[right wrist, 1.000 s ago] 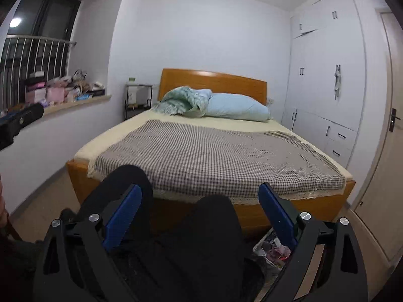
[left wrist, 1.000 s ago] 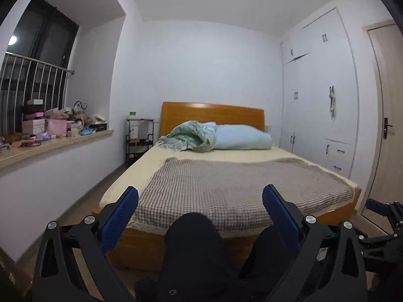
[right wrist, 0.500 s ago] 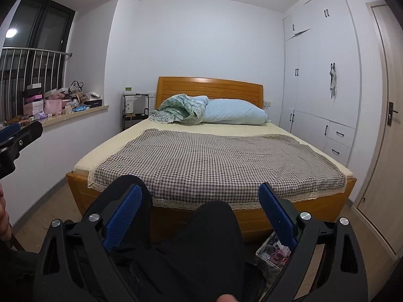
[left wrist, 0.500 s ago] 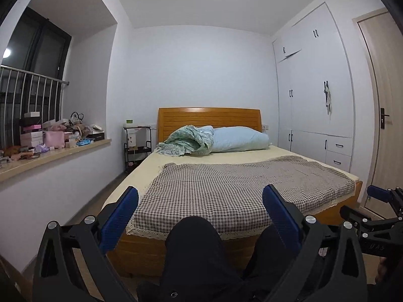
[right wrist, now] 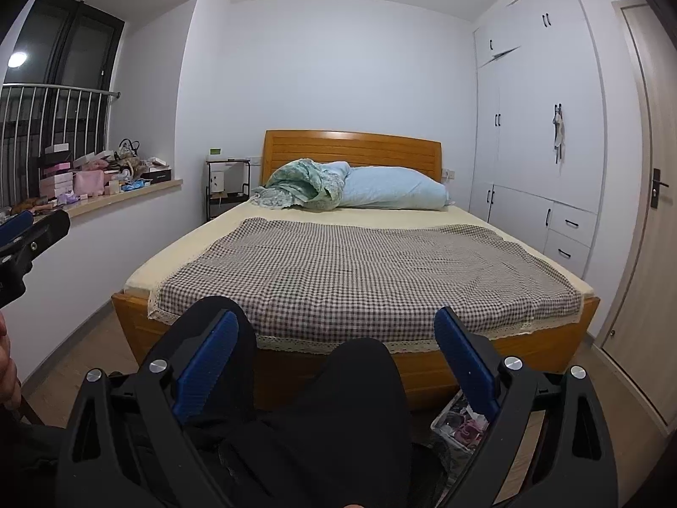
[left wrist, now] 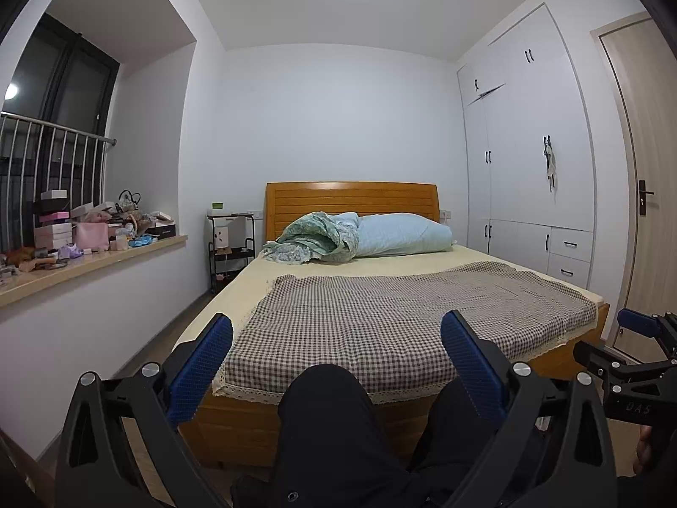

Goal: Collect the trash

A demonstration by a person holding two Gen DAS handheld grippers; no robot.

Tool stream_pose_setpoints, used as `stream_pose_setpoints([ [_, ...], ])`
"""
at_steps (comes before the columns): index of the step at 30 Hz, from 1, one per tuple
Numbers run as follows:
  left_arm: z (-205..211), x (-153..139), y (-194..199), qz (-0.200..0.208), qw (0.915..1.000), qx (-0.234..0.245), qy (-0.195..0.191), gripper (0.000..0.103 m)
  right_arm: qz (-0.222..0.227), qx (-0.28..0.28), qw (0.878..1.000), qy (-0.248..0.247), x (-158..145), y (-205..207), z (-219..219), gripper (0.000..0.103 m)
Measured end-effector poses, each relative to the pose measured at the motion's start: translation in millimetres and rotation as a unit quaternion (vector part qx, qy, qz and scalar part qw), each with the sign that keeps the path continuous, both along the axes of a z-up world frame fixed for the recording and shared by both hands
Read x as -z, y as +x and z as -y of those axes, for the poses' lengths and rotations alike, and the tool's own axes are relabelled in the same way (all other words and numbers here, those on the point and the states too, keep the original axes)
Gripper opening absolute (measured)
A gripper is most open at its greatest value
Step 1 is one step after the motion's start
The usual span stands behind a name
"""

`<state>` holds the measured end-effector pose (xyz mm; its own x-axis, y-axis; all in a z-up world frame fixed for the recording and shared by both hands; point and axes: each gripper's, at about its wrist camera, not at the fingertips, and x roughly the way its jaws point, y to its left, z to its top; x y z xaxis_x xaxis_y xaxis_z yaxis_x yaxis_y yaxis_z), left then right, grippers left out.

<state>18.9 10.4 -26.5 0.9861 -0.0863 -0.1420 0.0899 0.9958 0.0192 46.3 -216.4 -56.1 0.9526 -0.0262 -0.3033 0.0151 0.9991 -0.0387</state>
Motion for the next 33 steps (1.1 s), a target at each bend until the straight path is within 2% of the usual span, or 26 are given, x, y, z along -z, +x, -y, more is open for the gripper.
stream_pose_setpoints([
  [33, -2.4, 2.0, -0.4, 0.005, 1.0, 0.004, 0.003, 0.096, -0.002, 0.003, 1.0, 0.003, -2.3, -2.6, -0.7, 0.09],
])
